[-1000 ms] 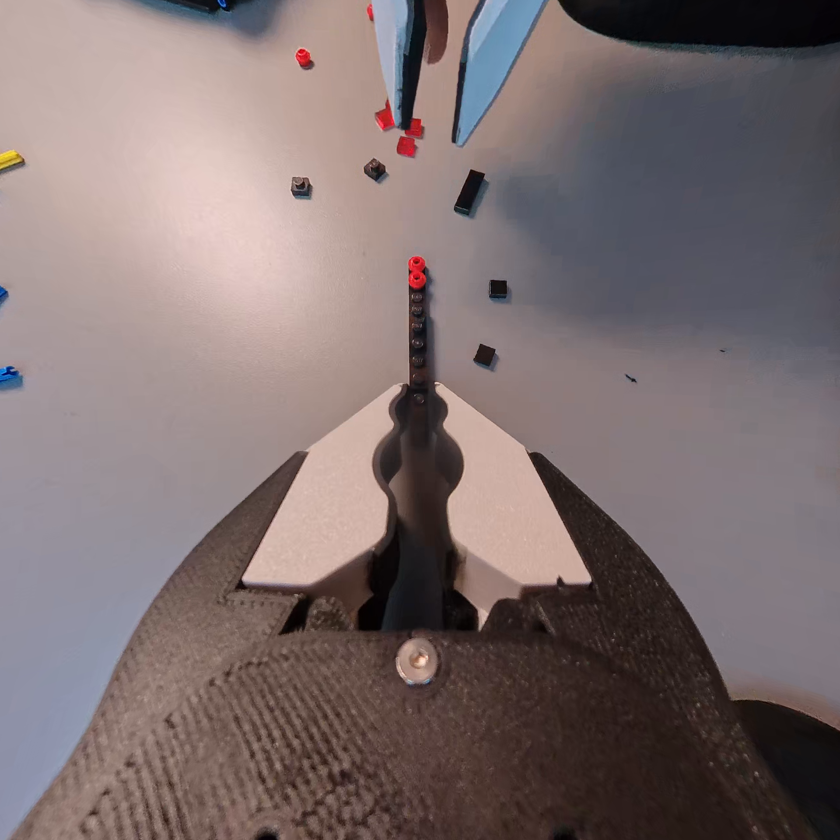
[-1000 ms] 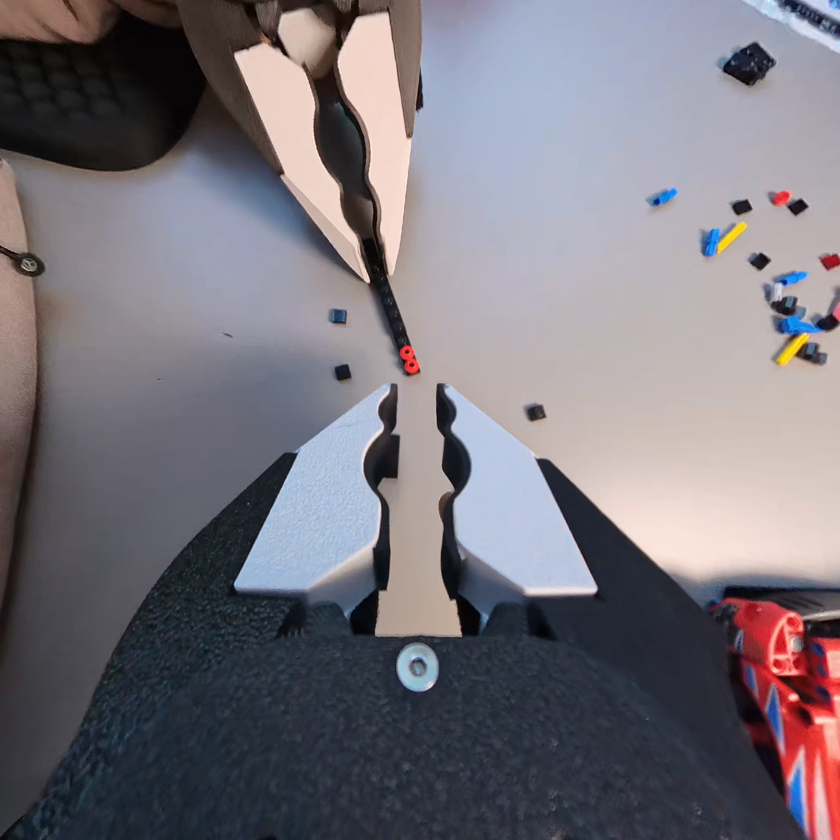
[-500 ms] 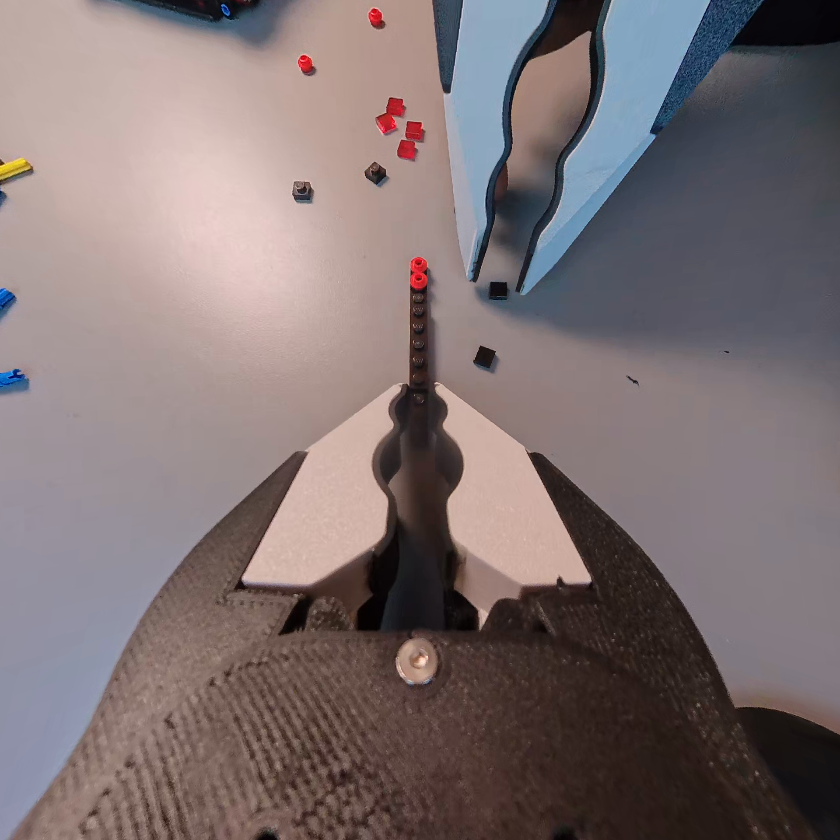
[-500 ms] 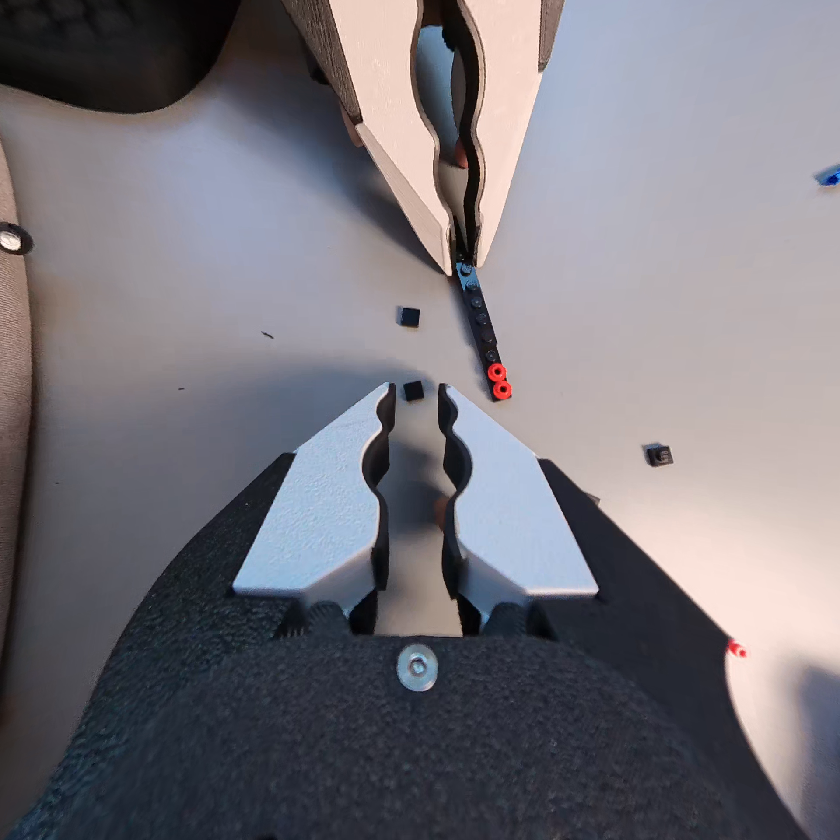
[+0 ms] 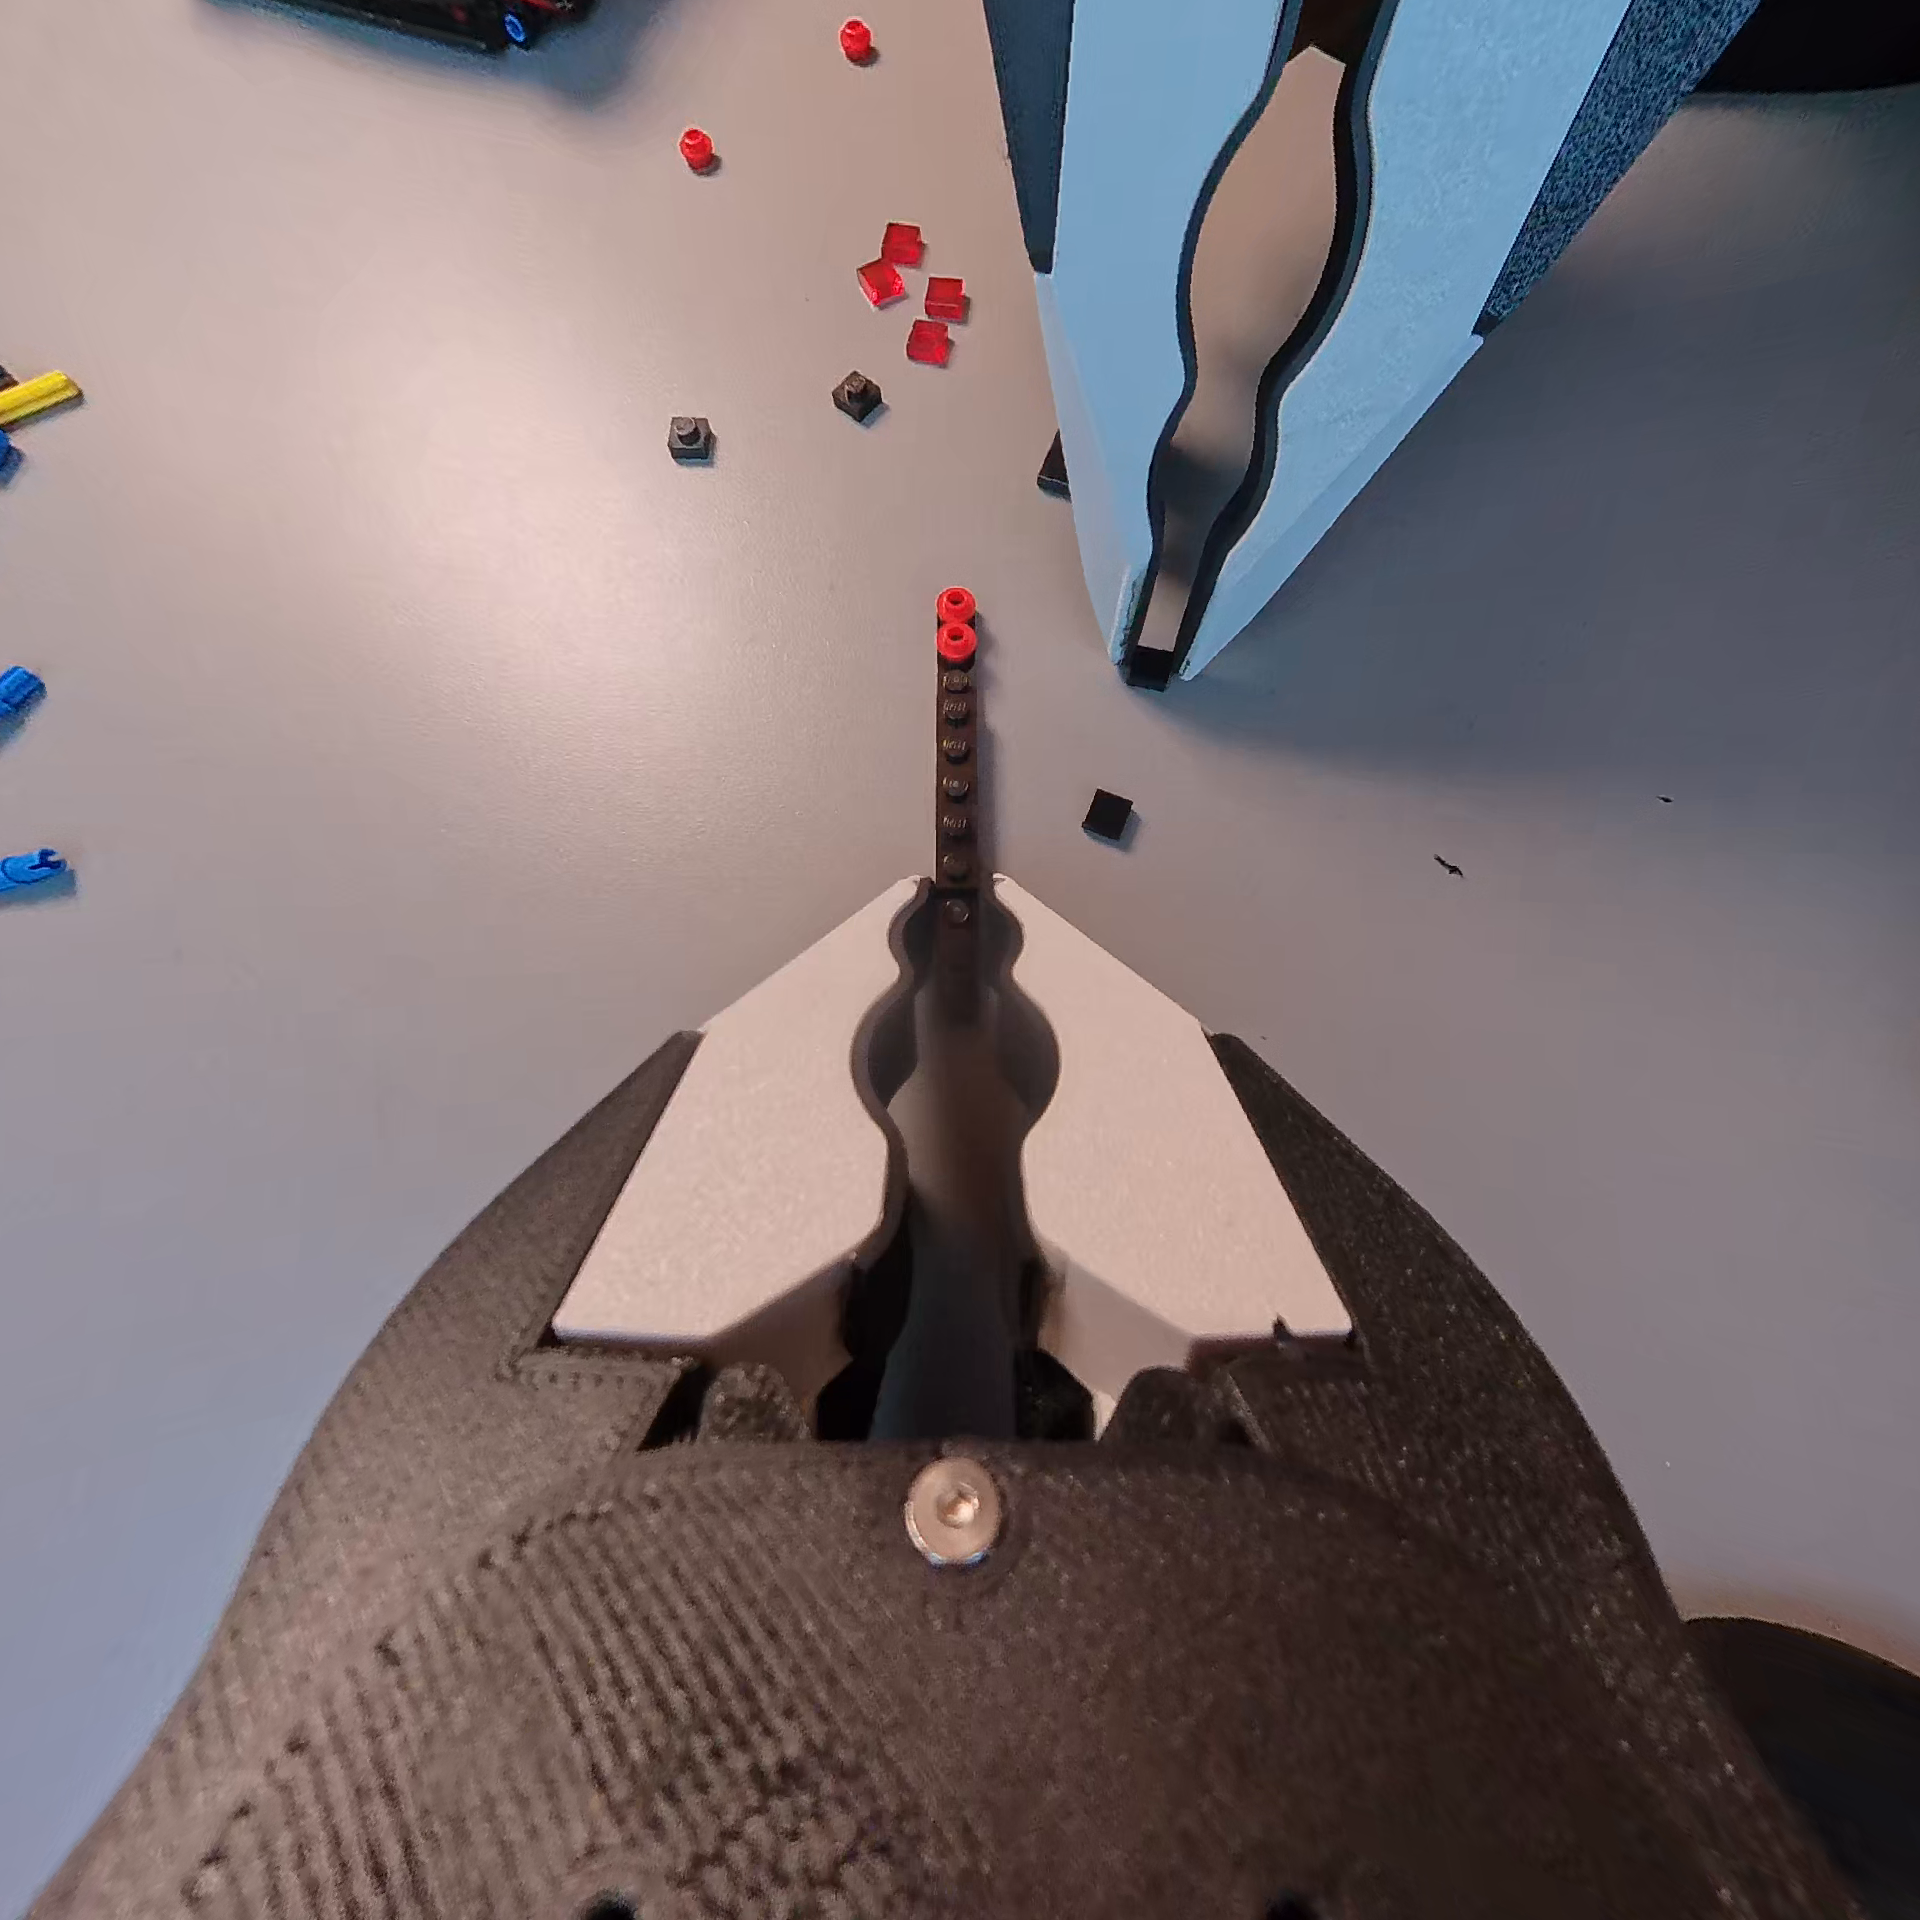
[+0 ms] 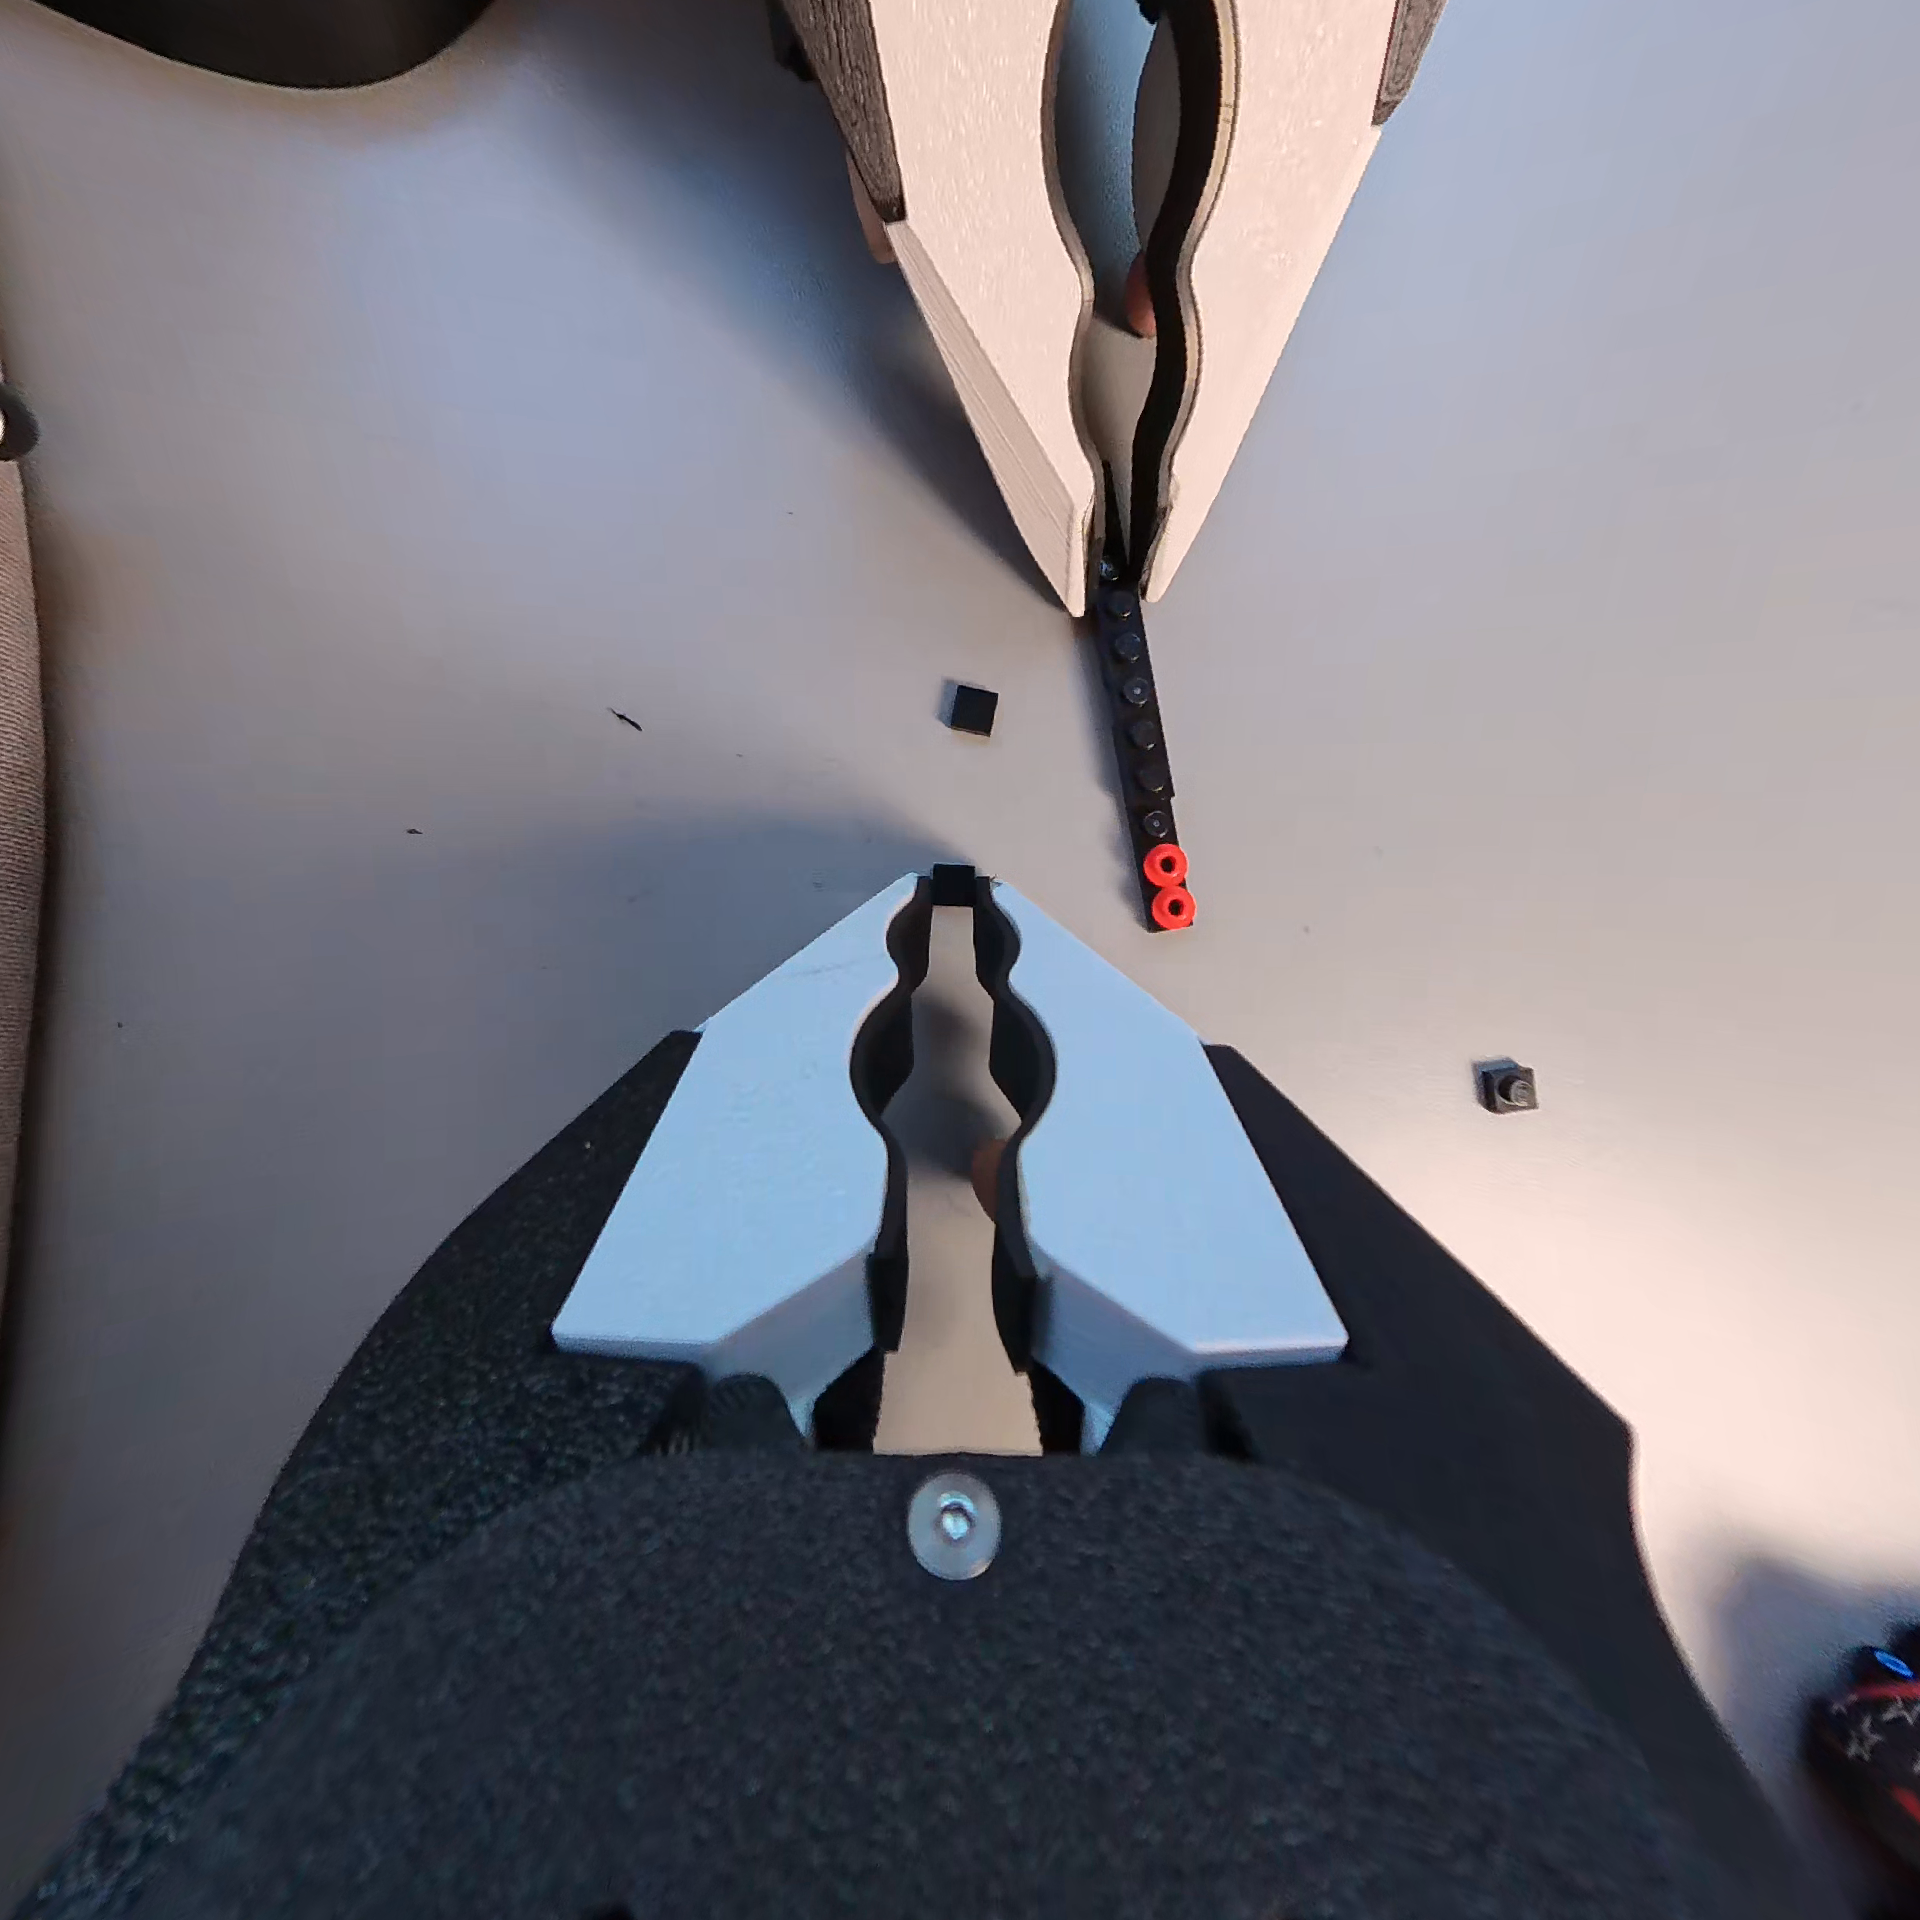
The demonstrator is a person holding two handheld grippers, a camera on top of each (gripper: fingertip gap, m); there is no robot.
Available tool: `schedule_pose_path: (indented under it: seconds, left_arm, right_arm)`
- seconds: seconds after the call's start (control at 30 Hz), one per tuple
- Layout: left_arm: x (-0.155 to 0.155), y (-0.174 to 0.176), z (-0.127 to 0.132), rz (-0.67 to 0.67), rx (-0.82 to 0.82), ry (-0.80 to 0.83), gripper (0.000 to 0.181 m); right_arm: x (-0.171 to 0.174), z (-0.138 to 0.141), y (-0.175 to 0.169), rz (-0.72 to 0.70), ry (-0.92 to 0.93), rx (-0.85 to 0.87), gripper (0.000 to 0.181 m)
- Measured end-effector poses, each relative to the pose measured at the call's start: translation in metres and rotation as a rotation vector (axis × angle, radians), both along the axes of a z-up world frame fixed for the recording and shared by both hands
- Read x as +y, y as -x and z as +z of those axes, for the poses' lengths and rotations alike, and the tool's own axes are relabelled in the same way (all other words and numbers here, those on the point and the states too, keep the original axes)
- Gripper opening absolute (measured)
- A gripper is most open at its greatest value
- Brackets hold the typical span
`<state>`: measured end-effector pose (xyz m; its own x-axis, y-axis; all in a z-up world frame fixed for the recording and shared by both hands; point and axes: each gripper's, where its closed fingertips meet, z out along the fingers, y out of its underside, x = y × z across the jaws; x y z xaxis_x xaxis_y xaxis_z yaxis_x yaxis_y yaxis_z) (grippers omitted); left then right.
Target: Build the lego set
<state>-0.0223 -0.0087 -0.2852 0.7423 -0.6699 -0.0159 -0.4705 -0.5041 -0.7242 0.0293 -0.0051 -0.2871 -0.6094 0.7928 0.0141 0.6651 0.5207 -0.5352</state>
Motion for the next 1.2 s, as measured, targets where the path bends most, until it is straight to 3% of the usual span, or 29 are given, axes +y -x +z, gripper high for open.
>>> schedule_pose_path:
  seconds: [0.5,0.87,1.2]
  left_arm:
    - [0.002,0.003,0.001,0.015,0.001,-0.006,0.010]
    - [0.001,0.008,0.001,0.028,-0.033,0.019,0.015]
    - [-0.001,0.005,0.000,0.009,-0.024,0.019,0.008]
  right_arm:
    - [0.001,0.001,0.002,-0.035,0.032,0.008,0.005]
    - [0.038,0.035,0.020,-0.072,0.028,0.091,0.005]
    - [0.047,0.018,0.023,-0.049,-0.019,0.014,0.005]
